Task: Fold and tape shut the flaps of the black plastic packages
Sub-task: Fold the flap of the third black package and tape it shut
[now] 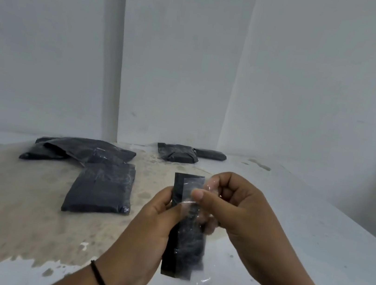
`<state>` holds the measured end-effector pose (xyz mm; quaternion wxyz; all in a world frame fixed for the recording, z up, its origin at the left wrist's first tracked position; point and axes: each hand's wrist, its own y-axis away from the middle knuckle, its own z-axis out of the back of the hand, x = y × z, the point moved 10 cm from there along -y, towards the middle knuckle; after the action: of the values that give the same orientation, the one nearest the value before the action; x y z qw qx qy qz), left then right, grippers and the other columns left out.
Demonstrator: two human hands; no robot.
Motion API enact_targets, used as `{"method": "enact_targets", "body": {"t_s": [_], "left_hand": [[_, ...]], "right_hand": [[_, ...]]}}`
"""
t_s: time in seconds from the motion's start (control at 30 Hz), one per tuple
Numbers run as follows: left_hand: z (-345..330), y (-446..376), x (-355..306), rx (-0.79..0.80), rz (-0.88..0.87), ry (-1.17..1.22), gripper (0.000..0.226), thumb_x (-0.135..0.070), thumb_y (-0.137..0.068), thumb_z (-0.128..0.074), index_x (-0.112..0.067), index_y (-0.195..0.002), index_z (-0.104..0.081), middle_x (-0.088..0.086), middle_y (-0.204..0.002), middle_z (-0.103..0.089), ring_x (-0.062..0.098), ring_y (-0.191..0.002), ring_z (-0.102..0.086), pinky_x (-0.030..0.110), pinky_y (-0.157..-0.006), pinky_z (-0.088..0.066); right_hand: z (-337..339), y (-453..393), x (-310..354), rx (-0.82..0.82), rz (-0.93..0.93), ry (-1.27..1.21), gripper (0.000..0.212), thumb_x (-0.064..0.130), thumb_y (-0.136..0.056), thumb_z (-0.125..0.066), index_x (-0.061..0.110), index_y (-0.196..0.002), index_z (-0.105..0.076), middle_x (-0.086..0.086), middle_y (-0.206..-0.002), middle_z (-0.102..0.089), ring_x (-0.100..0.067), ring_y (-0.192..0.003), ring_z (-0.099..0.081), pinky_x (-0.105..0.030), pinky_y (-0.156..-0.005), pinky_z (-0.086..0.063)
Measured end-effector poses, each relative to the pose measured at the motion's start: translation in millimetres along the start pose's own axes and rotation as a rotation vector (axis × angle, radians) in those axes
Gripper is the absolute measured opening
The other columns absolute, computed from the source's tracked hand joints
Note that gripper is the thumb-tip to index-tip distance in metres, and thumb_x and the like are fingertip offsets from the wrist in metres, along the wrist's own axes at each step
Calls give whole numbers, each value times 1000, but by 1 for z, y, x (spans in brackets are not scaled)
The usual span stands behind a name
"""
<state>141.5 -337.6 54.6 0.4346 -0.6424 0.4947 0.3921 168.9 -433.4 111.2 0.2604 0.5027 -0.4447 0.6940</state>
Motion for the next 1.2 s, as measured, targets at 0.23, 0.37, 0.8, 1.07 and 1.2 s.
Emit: {"method": "enact_targets", "body": {"t_s": [0.23,0.37,0.8,1.07,1.2], "left_hand": [[2,-3,15,-25,66,35,25,-21,-81,-56,-21,-101,-72,13,-99,-73,29,-94,-68,61,-93,-47],[0,-4,19,-15,75,66,26,-19,-82,-56,-20,-101,-72,14,-102,-73,28,-92,-68,49,-85,-53],[-2,-3,19,0,79,69,27,-20,-83,-56,-20,-105,-72,18,-109,-69,27,-94,-64,45,-83,-53],[-5,-3,19,23,75,94,26,-18,-85,-56,-19,-106,-72,13,-109,-71,23,-94,-66,34,-78,-56],[-5,-3,20,26,85,119,26,-16,-88,-54,-17,-107,-71,13,-104,-72,21,-91,-66,31,-69,-59]], "right_hand": [[18,-1,-10,-123,40,178,21,22,-75,-77,19,-68,-58,1,-60,-54,-12,-56,-49,-24,-53,-43],[24,0,-13,-165,37,177,21,23,-74,-78,20,-67,-58,2,-58,-53,-13,-55,-48,-26,-55,-44],[32,4,-11,-259,29,280,23,24,-73,-79,18,-67,-58,7,-57,-53,-3,-48,-43,-11,-47,-35],[38,7,-12,-335,7,368,24,30,-72,-79,18,-69,-58,3,-58,-54,-2,-45,-42,-10,-45,-34],[41,10,-19,-376,-27,400,33,42,-71,-77,28,-89,-54,6,-59,-54,1,-49,-49,-12,-49,-37]]}}
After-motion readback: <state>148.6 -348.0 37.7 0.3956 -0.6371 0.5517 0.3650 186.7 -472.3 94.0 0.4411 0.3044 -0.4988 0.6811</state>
